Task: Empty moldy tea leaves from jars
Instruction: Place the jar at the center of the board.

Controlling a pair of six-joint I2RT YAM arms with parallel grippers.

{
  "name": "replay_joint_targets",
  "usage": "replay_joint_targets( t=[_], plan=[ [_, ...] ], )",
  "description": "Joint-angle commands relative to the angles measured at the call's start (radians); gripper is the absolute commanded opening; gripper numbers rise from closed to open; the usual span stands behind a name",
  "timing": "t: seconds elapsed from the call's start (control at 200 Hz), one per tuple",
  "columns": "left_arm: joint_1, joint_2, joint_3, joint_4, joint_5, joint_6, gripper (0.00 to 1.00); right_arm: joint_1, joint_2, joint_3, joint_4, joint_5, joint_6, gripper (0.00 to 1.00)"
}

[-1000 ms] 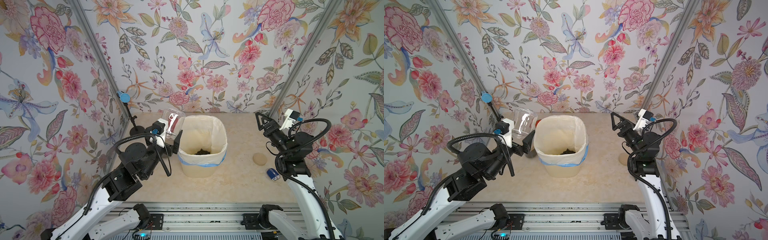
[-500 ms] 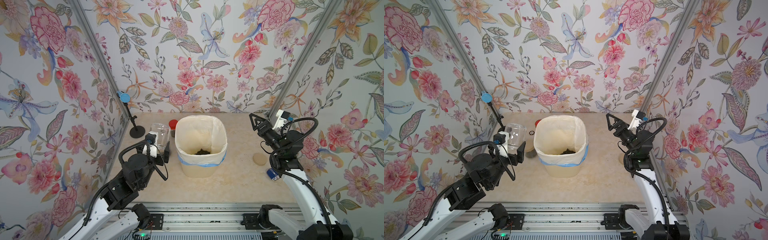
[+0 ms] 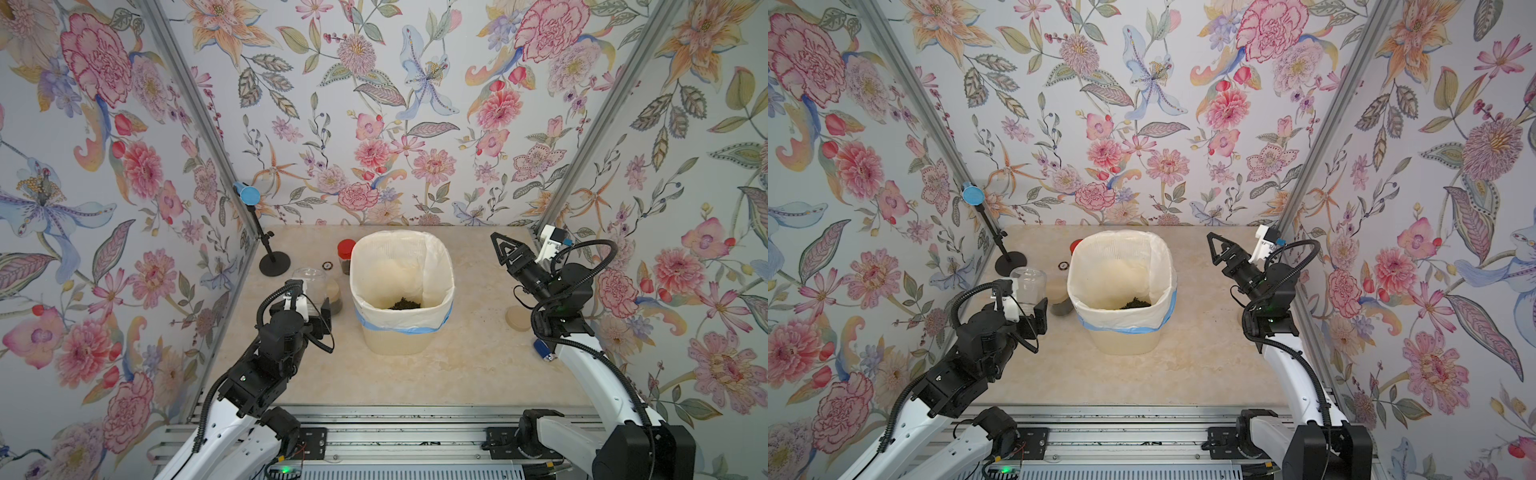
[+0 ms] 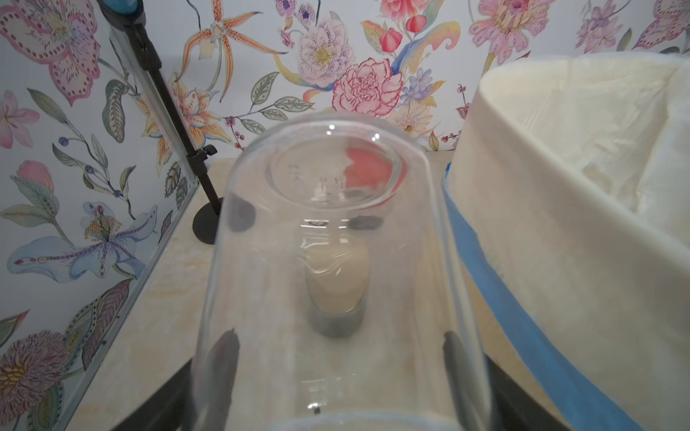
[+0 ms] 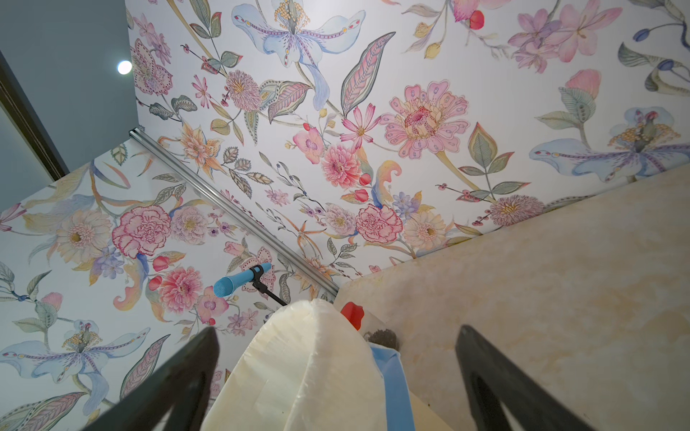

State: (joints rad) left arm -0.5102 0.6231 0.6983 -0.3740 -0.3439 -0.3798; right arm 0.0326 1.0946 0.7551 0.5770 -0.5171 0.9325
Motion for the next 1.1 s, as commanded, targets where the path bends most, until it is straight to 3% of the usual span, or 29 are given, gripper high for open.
replay_joint_targets(
  t=[0.0, 0.295, 0.776, 1.096],
  plan=[
    [0.089, -0.018, -0.014, 0.089, 0.103, -0.075, 0.53, 0.0, -0.001, -0.014, 0.073, -0.022, 0.023, 1.0],
    [0.219, 0.033, 0.026, -0.062, 0.216, -0.139, 0.52, -0.003, 0.033, -0.051, 0.145, -0.039, 0.057, 1.0],
    [0.278, 0.14, 0.054, -0.293, 0.342, -0.228, 0.51, -0.038, 0.096, -0.133, 0.325, -0.067, 0.14, 1.0],
    [0.424, 0.315, 0.128, -0.356, 0.404, -0.125, 0.51, -0.052, 0.156, -0.156, 0.434, -0.09, 0.197, 1.0]
  ],
)
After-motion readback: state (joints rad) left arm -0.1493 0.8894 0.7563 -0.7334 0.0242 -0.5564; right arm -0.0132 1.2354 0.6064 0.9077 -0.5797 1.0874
